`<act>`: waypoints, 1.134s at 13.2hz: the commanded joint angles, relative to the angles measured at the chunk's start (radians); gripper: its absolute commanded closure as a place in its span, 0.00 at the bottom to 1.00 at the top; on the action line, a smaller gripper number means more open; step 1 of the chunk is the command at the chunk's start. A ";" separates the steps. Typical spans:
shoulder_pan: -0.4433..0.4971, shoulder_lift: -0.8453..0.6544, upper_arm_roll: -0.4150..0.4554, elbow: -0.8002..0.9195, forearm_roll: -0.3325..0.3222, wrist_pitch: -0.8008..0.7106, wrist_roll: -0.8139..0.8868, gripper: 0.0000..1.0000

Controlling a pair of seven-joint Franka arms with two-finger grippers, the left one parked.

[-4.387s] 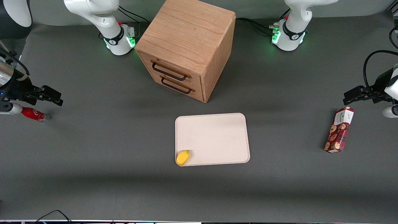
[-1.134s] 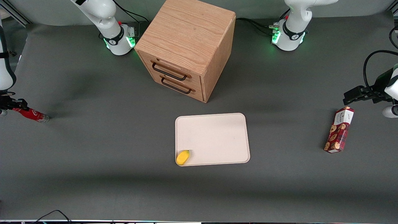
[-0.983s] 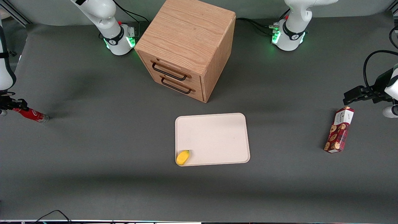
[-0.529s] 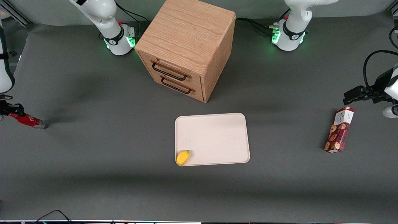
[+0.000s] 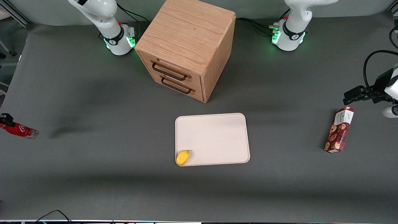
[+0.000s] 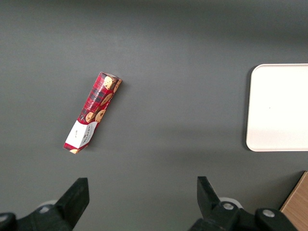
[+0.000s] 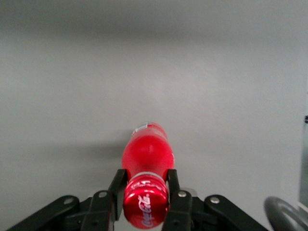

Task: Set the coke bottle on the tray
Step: 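Lift the bottle and carry it toward the white tray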

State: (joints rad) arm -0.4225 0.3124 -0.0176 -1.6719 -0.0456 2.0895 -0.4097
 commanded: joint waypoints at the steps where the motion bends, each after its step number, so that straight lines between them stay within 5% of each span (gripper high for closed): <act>1: 0.011 -0.006 0.106 0.099 0.000 -0.113 0.196 1.00; 5: 0.071 -0.016 0.266 0.205 -0.011 -0.277 0.515 1.00; 8: 0.264 -0.010 0.268 0.314 -0.014 -0.402 0.762 1.00; 11: 0.482 0.029 0.265 0.431 -0.114 -0.521 1.047 1.00; 15: 0.709 0.147 0.261 0.561 -0.115 -0.534 1.355 1.00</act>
State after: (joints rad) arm 0.1955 0.3502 0.2602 -1.2554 -0.1363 1.5889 0.8100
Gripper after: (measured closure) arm 0.612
